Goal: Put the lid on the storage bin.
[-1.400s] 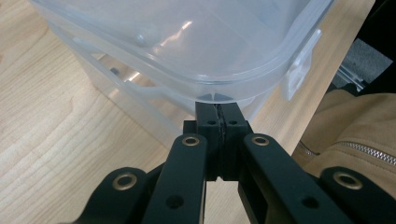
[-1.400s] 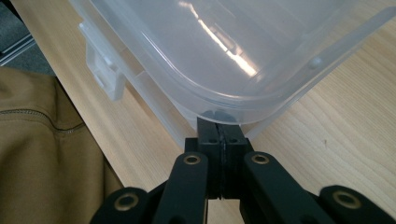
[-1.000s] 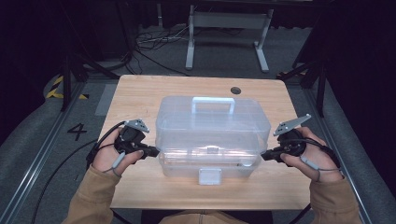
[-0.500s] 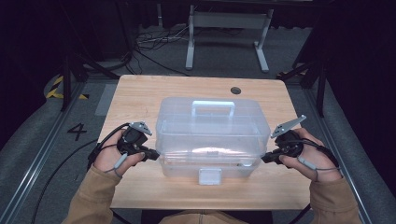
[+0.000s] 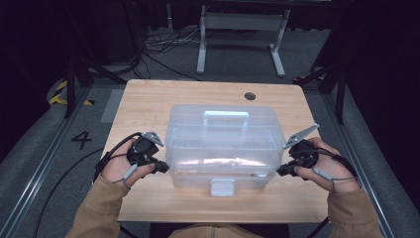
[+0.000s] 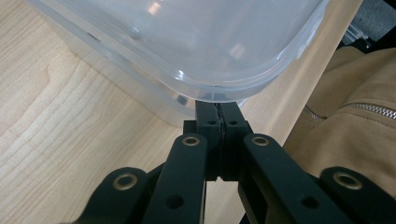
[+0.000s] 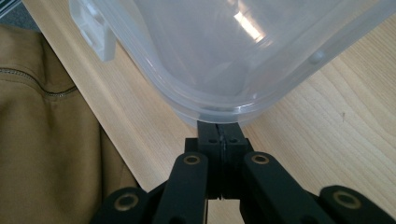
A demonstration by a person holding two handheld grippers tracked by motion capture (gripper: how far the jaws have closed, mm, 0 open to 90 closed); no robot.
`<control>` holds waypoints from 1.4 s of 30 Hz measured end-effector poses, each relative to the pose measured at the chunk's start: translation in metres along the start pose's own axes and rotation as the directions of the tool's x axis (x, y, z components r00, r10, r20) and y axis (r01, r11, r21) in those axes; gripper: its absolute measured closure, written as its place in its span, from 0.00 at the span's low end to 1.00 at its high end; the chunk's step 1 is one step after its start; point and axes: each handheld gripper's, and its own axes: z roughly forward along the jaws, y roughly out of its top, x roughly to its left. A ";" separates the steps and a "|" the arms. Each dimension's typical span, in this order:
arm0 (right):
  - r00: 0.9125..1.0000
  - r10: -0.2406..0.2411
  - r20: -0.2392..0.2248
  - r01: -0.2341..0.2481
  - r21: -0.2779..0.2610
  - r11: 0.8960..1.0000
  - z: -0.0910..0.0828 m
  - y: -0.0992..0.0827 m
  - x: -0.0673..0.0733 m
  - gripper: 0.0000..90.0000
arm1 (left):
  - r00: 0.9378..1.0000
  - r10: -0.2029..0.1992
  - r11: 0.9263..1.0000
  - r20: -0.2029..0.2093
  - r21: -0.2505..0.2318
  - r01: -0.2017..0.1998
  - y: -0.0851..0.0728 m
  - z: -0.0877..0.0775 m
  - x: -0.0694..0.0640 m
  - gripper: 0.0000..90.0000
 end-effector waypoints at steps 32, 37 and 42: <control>1.000 0.009 -0.011 -0.008 0.089 0.996 0.010 -0.004 -0.005 1.00 | 1.000 0.009 0.996 -0.005 0.093 -0.008 -0.004 0.009 0.002 1.00; 1.000 0.010 -0.017 -0.008 0.097 0.995 0.011 -0.005 -0.005 0.98 | 1.000 0.011 0.995 0.018 0.102 -0.013 -0.004 0.010 0.002 0.99; 1.000 0.011 -0.016 -0.010 0.091 0.996 0.010 -0.006 -0.006 0.97 | 1.000 0.008 0.995 0.019 0.100 -0.009 -0.005 0.011 0.003 0.98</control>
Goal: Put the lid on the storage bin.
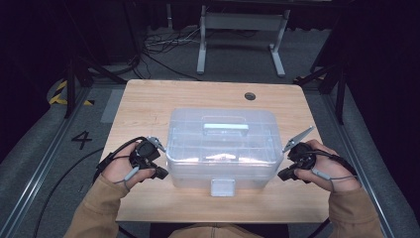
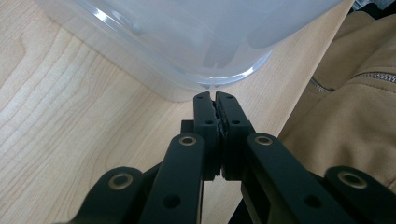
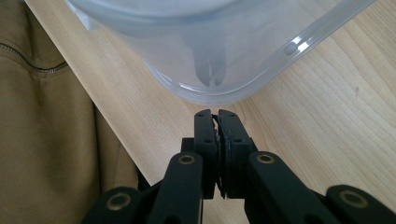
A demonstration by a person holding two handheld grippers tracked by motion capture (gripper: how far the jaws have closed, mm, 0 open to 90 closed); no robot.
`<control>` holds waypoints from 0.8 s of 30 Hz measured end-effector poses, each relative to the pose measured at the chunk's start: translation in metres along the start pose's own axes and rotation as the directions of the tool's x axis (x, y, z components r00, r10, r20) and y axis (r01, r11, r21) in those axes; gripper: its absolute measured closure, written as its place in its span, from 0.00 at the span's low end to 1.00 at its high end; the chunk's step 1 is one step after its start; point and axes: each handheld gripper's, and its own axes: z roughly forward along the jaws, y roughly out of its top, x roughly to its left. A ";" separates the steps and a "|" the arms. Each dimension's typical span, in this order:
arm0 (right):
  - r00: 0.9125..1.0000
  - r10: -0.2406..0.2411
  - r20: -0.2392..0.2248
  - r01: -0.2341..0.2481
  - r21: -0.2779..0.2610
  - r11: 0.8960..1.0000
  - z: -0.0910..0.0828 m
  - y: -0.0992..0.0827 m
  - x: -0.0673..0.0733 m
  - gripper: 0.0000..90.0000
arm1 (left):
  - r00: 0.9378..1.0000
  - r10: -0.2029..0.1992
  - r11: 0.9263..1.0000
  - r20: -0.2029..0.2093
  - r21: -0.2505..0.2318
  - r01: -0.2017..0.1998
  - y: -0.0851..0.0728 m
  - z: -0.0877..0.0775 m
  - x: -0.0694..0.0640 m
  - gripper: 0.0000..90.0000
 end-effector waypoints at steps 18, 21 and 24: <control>0.999 0.028 0.017 -0.026 -0.137 0.990 -0.023 -0.008 -0.011 0.86 | 0.993 -0.100 0.975 -0.057 -0.207 0.086 -0.021 -0.029 0.012 0.86; 0.998 0.055 0.030 -0.047 -0.208 0.977 -0.029 -0.009 -0.017 0.82 | 0.989 -0.130 0.962 -0.074 -0.250 0.108 -0.026 -0.034 0.014 0.85; 0.996 0.077 0.041 -0.064 -0.252 0.966 -0.031 -0.008 -0.022 0.79 | 0.984 -0.156 0.951 -0.085 -0.281 0.127 -0.030 -0.037 0.016 0.83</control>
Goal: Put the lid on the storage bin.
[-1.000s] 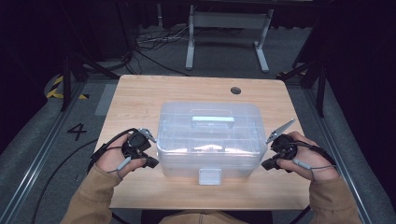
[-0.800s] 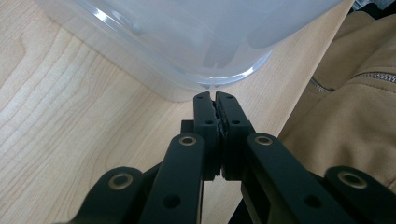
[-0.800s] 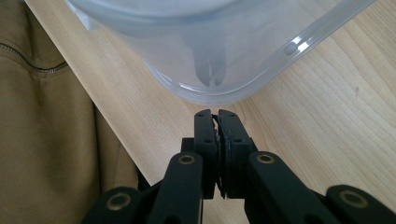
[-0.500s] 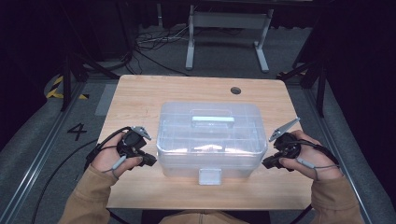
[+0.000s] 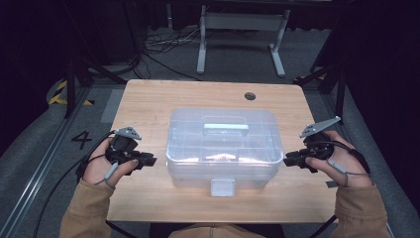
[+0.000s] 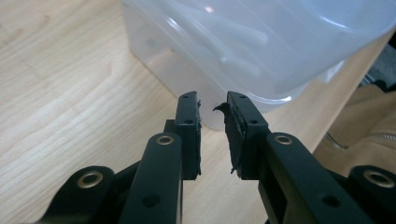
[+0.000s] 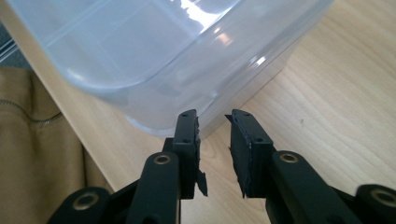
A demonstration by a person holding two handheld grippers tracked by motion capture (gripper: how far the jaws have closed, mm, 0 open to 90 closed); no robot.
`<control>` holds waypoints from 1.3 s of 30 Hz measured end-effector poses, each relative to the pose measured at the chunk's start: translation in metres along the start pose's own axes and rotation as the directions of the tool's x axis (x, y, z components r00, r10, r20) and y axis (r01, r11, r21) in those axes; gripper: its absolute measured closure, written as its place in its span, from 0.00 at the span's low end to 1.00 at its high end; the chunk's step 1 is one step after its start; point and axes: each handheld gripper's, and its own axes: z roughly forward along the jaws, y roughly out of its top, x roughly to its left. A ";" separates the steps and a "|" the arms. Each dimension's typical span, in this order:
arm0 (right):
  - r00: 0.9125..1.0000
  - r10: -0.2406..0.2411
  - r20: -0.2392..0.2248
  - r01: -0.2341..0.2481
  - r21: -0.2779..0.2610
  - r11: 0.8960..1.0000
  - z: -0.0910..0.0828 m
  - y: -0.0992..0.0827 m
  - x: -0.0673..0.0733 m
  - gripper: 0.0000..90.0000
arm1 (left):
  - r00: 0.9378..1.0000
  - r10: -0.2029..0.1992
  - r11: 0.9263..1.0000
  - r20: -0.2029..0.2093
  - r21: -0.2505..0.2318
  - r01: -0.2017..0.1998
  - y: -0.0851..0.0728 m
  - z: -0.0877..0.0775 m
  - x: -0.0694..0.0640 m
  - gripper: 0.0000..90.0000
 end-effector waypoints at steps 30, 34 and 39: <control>0.962 0.141 0.232 -0.064 -0.312 0.948 0.016 -0.025 -0.082 0.47 | 0.964 -0.129 0.955 -0.231 -0.291 0.058 -0.022 0.015 0.067 0.48; 0.955 0.159 0.249 -0.075 -0.316 0.946 0.022 -0.032 -0.095 0.46 | 0.951 -0.117 0.959 -0.285 -0.281 0.034 -0.027 0.022 0.078 0.44; 0.946 0.181 0.268 -0.087 -0.326 0.941 0.033 -0.042 -0.108 0.44 | 0.953 -0.127 0.956 -0.274 -0.290 0.044 -0.032 0.029 0.088 0.42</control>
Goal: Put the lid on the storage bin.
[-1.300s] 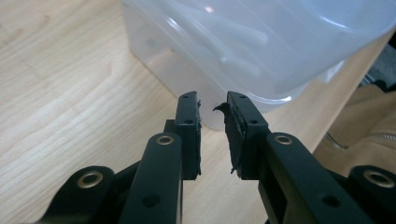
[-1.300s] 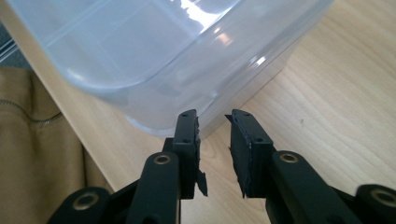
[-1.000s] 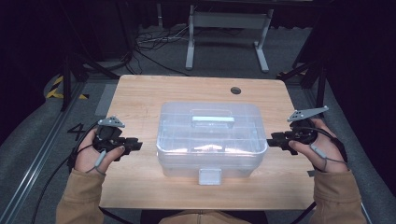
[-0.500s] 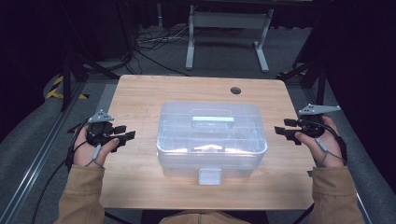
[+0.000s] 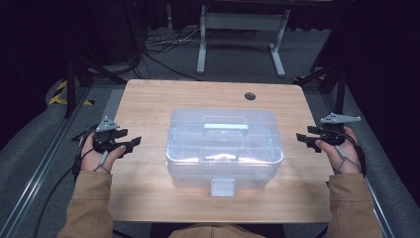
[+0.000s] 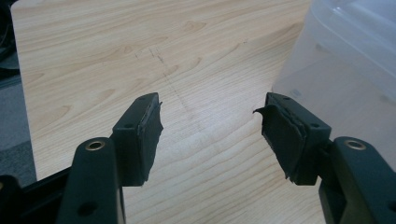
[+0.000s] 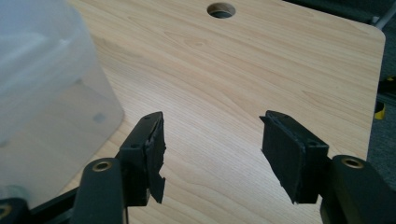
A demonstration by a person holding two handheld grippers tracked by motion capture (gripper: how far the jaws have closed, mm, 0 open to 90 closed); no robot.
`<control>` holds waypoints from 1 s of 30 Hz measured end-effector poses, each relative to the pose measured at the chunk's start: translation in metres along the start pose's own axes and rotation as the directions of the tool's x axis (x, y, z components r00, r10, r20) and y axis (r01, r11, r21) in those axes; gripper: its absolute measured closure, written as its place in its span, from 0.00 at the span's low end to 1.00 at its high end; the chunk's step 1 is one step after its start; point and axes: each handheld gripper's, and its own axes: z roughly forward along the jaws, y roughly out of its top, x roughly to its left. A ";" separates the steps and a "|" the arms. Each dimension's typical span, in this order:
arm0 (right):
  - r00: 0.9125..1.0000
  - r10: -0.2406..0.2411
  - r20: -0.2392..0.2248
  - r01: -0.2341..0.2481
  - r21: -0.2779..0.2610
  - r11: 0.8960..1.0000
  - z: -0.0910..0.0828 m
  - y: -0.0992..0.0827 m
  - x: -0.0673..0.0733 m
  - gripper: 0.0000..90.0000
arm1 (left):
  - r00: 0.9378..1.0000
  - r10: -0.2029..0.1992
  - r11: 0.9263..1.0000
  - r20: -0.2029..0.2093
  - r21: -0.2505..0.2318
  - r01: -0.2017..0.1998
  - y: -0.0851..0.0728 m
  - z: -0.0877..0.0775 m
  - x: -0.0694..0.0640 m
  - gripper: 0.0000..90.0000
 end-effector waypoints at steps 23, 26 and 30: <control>0.999 -0.030 -0.035 0.031 0.038 0.999 0.048 -0.033 -0.013 0.44 | 0.999 0.010 0.998 0.038 0.060 -0.013 -0.021 0.031 0.012 0.40; 0.999 -0.033 -0.042 0.035 0.050 0.998 0.052 -0.035 -0.012 0.46 | 0.999 0.003 0.997 0.045 0.078 -0.007 -0.023 0.035 0.012 0.39; 0.998 -0.036 -0.049 0.040 0.065 0.997 0.058 -0.037 -0.011 0.46 | 0.998 -0.001 0.994 0.057 0.108 -0.005 -0.026 0.039 0.012 0.39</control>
